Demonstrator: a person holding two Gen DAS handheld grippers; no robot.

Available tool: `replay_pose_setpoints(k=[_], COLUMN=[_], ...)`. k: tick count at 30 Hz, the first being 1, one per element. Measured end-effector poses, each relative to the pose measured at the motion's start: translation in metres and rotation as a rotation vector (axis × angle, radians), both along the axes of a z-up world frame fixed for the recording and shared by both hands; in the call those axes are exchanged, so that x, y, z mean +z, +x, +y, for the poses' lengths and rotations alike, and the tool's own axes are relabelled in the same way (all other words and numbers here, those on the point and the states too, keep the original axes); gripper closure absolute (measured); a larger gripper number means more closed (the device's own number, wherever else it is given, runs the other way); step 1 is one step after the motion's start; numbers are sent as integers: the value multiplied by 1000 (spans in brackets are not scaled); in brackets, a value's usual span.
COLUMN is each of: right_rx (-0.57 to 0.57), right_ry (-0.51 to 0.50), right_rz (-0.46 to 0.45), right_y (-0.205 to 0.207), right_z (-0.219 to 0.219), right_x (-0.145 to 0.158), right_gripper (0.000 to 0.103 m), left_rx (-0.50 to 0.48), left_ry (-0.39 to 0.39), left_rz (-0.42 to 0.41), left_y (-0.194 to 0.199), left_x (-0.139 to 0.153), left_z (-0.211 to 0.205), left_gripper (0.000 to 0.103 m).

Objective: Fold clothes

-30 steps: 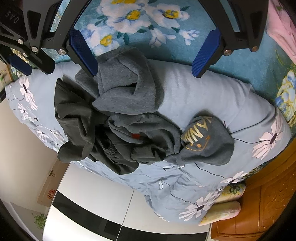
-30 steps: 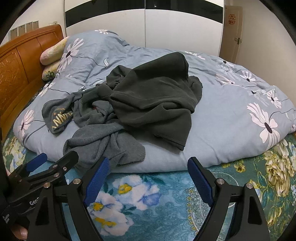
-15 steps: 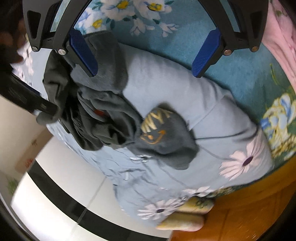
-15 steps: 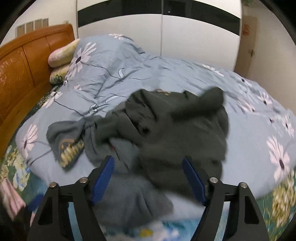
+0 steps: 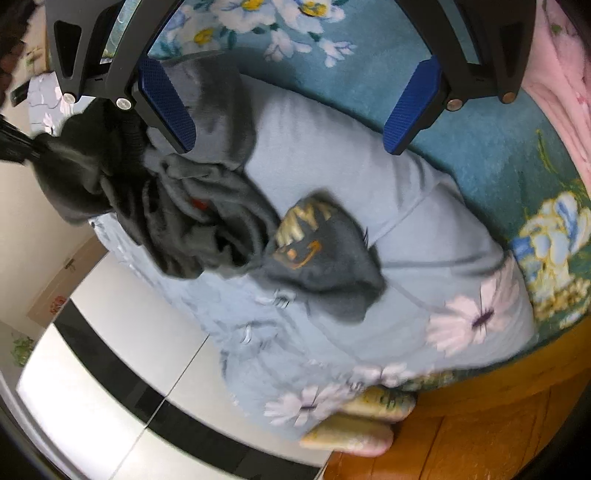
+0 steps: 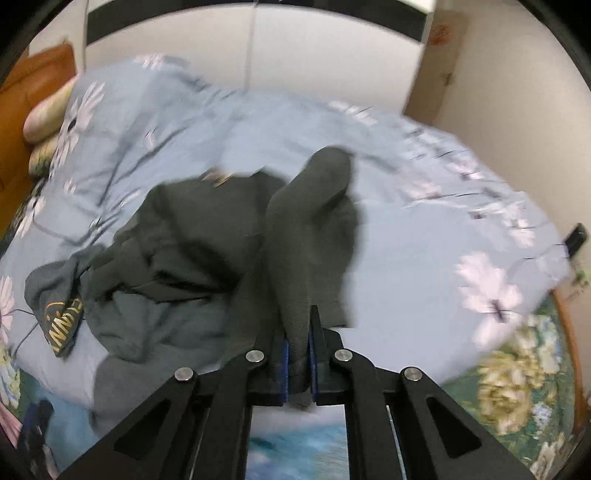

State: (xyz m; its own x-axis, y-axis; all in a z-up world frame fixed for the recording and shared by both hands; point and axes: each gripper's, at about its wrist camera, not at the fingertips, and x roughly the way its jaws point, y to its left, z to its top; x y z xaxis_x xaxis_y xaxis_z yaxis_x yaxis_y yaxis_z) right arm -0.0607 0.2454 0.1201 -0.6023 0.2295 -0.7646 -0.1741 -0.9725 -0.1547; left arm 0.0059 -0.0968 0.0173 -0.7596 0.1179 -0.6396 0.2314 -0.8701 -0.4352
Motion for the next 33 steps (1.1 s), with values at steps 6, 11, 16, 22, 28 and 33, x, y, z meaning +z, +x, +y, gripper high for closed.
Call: replay_pose_setpoints(k=[6,11,16,22,28,33], right_rx=[-112,-173,-199,-246,-348,-358], right_ry=[-108,-216,-292,-432,-512,-556], right_rz=[69,75,2,-1,-7,6], right_y=[101,200,303,409,476,496], right_z=[62,85,93,98,119,126], right_x=[49,51,17,-4,-35,-51], right_gripper=[96,96,96,96,95,95], left_rx=[-125,-264,-400,-504,-554,-529], left_ry=[58,38,26,-22,76,183], left_rz=[78,57,-78,-232,-394,-503], left_y=[44,94,143,193,222,229], left_x=[24,38,22,2,-29,-59], left_z=[29,69,105,147,176,196], left_gripper=[0,0,0,0,2,13])
